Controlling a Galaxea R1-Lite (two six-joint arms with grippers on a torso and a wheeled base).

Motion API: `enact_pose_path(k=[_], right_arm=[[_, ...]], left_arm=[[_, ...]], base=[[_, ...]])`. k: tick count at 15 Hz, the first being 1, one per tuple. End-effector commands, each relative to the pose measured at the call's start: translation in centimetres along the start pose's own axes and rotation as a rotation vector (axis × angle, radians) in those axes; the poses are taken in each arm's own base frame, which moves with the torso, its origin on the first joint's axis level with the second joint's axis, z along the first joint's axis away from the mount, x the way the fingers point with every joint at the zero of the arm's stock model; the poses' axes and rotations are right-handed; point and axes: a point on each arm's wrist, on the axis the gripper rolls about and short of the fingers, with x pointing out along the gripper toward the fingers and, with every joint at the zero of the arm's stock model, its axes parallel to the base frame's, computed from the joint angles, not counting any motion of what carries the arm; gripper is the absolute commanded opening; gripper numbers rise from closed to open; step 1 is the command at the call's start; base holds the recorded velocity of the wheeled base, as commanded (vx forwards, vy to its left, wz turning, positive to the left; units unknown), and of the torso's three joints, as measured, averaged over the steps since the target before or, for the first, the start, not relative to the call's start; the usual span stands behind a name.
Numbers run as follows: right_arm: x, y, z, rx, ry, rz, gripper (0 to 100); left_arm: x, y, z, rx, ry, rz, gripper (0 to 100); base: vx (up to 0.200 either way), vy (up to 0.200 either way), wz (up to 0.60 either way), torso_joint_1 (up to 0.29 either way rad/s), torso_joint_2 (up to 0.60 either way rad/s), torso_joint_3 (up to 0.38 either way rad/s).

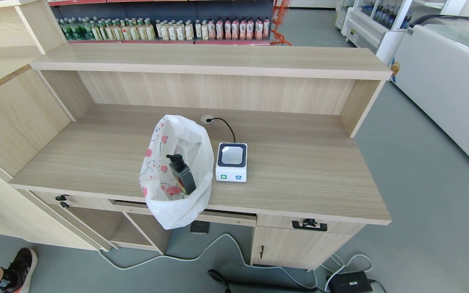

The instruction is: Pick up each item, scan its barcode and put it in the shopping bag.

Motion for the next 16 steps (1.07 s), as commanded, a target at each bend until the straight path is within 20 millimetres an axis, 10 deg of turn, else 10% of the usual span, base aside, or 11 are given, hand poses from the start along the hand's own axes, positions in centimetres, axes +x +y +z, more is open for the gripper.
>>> enact_pose_path(k=[1, 16], right_arm=[[-0.02, 0.14, -0.07, -0.002, 0.002, 0.003, 0], [-0.12, 0.65, 0.03, -0.015, 0.000, 0.004, 0]], left_arm=[[0.00, 0.00, -0.01, 0.000, 0.001, 0.000, 100], [0.00, 0.00, 0.00, 0.000, -0.001, 0.000, 100]], base=[[0.000, 0.000, 0.00, 0.000, 0.00, 0.000], [0.000, 0.000, 0.00, 0.000, 0.00, 0.000]])
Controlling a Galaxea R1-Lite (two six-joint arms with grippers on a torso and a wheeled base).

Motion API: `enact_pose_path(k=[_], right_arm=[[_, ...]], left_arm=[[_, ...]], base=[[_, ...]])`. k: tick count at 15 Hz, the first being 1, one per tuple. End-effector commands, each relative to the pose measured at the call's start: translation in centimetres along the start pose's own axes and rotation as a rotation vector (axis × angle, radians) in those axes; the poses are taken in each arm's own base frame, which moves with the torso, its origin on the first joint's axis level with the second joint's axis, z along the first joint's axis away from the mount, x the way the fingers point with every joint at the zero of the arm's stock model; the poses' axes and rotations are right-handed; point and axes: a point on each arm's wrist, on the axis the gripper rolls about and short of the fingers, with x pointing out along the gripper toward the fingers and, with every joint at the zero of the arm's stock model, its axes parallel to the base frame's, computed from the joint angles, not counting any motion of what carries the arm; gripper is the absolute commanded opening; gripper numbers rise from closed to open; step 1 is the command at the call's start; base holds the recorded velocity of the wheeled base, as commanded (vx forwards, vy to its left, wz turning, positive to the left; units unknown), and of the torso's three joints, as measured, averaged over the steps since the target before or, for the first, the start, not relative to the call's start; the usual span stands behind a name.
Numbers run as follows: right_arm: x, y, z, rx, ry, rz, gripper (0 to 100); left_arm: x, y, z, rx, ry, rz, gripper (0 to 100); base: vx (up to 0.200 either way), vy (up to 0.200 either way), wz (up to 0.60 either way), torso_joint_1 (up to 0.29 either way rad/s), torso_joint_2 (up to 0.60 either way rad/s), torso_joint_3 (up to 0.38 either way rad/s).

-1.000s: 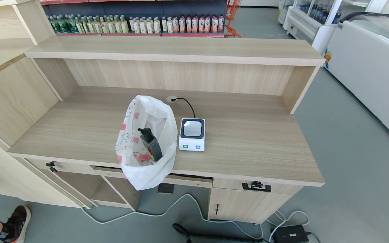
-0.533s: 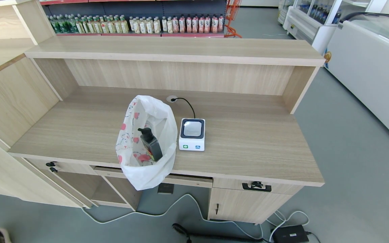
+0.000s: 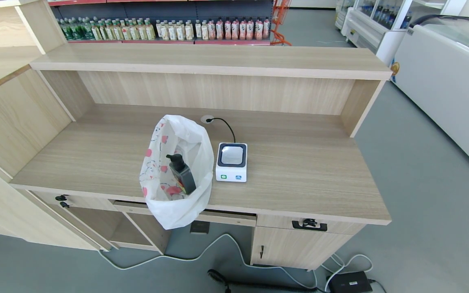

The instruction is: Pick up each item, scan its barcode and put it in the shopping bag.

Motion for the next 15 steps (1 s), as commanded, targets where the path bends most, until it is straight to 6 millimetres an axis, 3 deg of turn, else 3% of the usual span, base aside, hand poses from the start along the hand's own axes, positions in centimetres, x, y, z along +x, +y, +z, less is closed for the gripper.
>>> enact_pose_path(k=[1, 4, 7, 9, 11, 13, 15], right_arm=[[-0.1, 0.1, -0.2, 0.003, 0.000, -0.001, 0], [-1.0, -0.2, -0.3, -0.006, -0.022, -0.067, 0], [-3.7, -1.7, -1.4, -0.060, -0.059, -0.241, 0], [-6.6, -2.7, -2.9, -0.149, -0.078, -0.413, 0], [-8.1, -3.3, -3.1, -0.222, -0.077, -0.498, 0], [-8.6, -4.0, -3.2, -0.255, -0.086, -0.559, 0], [-8.7, -5.2, -4.0, -0.127, -0.130, -0.676, 0]], left_arm=[[0.0, 0.0, 0.0, 0.000, -0.001, 0.000, 100], [0.0, 0.0, 0.0, 0.000, 0.001, 0.000, 100], [0.0, 0.0, 0.0, 0.000, 0.001, 0.000, 100], [0.0, 0.0, 0.0, 0.000, -0.001, 0.000, 100], [0.0, 0.0, 0.0, 0.000, -0.001, 0.000, 100], [0.0, 0.0, 0.0, 0.000, 0.002, 0.000, 100], [0.0, 0.0, 0.0, 0.000, -0.001, 0.000, 100]], base=[[0.000, 0.000, 0.00, 0.000, 0.00, 0.000], [0.000, 0.000, 0.00, 0.000, 0.00, 0.000], [0.000, 0.000, 0.00, 0.000, 0.00, 0.000], [0.000, 0.000, 0.00, 0.000, 0.00, 0.000], [0.000, 0.000, 0.00, 0.000, 0.00, 0.000], [0.000, 0.000, 0.00, 0.000, 0.00, 0.000], [0.000, 0.000, 0.00, 0.000, 0.00, 0.000]])
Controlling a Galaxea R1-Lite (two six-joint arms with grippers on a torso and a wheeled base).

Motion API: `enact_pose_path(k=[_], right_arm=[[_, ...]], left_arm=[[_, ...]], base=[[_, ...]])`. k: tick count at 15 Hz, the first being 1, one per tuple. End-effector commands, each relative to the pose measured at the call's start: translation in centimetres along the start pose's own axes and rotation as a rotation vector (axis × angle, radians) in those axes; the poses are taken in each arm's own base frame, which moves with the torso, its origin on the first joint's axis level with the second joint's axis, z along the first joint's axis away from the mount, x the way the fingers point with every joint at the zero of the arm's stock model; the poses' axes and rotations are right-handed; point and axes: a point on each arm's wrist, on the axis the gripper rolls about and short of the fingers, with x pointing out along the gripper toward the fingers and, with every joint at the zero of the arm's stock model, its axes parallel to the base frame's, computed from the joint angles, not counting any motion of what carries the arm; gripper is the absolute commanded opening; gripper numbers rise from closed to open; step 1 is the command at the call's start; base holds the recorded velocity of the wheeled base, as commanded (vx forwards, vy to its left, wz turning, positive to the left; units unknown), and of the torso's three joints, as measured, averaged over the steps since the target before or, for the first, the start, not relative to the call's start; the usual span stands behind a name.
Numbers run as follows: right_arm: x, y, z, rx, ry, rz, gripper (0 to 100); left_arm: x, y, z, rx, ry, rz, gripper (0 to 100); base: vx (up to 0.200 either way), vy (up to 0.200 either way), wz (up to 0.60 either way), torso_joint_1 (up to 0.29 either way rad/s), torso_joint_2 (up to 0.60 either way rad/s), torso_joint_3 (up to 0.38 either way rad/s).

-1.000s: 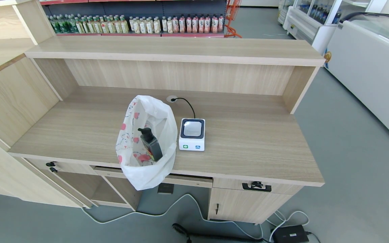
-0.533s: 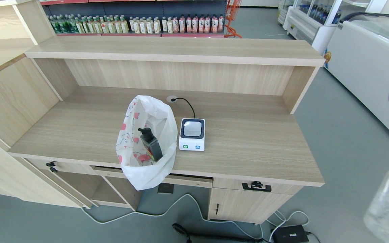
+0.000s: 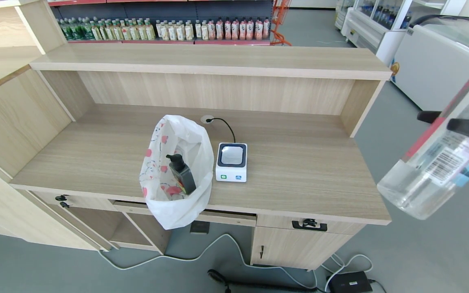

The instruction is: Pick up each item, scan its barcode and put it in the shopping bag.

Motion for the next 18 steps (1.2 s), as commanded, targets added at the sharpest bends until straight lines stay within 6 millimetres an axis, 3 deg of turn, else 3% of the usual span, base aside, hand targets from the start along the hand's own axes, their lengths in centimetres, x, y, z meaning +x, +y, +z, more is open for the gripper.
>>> enact_pose_path(k=[1, 3, 5, 7, 10, 11, 14, 18], right_arm=[[0.9, -1.1, -0.9, 0.103, 0.016, -0.125, 0], [2.9, -1.6, -1.1, 0.040, 0.002, -0.324, 0], [3.5, -2.5, -1.7, -0.121, 0.048, -0.420, 0], [3.9, -4.5, -3.1, -0.437, 0.191, -0.543, 0], [5.6, -7.2, -3.8, -0.747, 0.193, -0.538, 0], [7.2, -7.8, -3.5, -0.870, 0.153, -0.510, 0], [9.0, -6.9, -3.0, -0.983, 0.128, -0.452, 0], [9.3, -6.5, -3.1, -1.154, 0.160, -0.432, 0]], left_arm=[[0.0, 0.0, 0.0, 0.000, 0.001, 0.000, 100], [0.0, 0.0, 0.0, 0.000, 0.001, 0.000, 100], [0.0, 0.0, 0.0, 0.000, -0.001, 0.000, 100], [0.0, 0.0, 0.0, 0.000, -0.001, 0.000, 100], [0.0, 0.0, 0.0, 0.000, -0.001, 0.000, 100], [0.0, 0.0, 0.0, 0.000, 0.001, 0.000, 100], [0.0, 0.0, 0.0, 0.000, -0.001, 0.000, 100], [0.0, 0.0, 0.0, 0.000, -0.001, 0.000, 100]], base=[[0.000, 0.000, 0.00, 0.000, 0.00, 0.000], [0.000, 0.000, 0.00, 0.000, 0.00, 0.000], [0.000, 0.000, 0.00, 0.000, 0.00, 0.000], [0.000, 0.000, 0.00, 0.000, 0.00, 0.000], [0.000, 0.000, 0.00, 0.000, 0.00, 0.000], [0.000, 0.000, 0.00, 0.000, 0.00, 0.000], [0.000, 0.000, 0.00, 0.000, 0.00, 0.000], [0.000, 0.000, 0.00, 0.000, 0.00, 0.000]])
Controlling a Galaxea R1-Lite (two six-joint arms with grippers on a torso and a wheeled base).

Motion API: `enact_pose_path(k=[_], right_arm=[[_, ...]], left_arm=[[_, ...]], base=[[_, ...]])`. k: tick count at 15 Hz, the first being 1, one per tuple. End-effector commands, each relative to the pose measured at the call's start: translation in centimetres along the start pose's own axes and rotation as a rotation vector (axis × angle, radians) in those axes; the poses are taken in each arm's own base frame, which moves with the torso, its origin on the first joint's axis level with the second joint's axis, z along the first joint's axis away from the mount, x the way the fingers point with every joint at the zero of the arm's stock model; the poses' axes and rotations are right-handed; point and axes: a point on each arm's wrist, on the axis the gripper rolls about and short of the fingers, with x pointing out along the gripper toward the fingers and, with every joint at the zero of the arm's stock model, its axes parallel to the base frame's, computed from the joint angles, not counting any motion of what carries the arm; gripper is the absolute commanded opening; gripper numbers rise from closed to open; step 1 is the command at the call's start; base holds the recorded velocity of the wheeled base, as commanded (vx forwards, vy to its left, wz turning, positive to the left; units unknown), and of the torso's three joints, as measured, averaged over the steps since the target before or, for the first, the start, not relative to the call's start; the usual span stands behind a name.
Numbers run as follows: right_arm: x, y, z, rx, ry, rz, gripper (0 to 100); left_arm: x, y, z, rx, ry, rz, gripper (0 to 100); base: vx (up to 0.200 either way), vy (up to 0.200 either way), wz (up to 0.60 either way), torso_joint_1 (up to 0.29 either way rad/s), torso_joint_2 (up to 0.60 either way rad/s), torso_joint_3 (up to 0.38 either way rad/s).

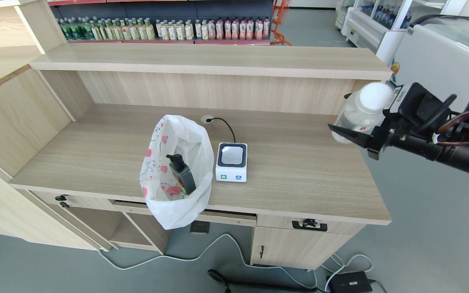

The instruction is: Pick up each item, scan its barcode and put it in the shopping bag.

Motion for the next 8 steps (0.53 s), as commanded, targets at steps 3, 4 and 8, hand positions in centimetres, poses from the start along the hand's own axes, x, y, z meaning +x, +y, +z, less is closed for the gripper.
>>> enact_pose_path(k=[3, 4, 8], right_arm=[[0.6, 0.6, 1.4, -0.087, -0.055, 0.018, 0], [0.7, 0.6, 1.5, -0.096, -0.060, 0.019, 0], [0.6, 1.1, 2.4, -0.112, -0.065, 0.013, 0]], left_arm=[[0.0, 0.0, 0.0, 0.002, 0.001, 0.000, 100], [0.0, 0.0, 0.0, 0.002, -0.001, 0.000, 100], [0.0, 0.0, 0.0, 0.003, 0.001, 0.000, 100]], base=[[0.000, 0.000, 0.00, 0.000, 0.00, 0.000], [0.000, 0.000, 0.00, 0.000, 0.00, 0.000], [0.000, 0.000, 0.00, 0.000, 0.00, 0.000]])
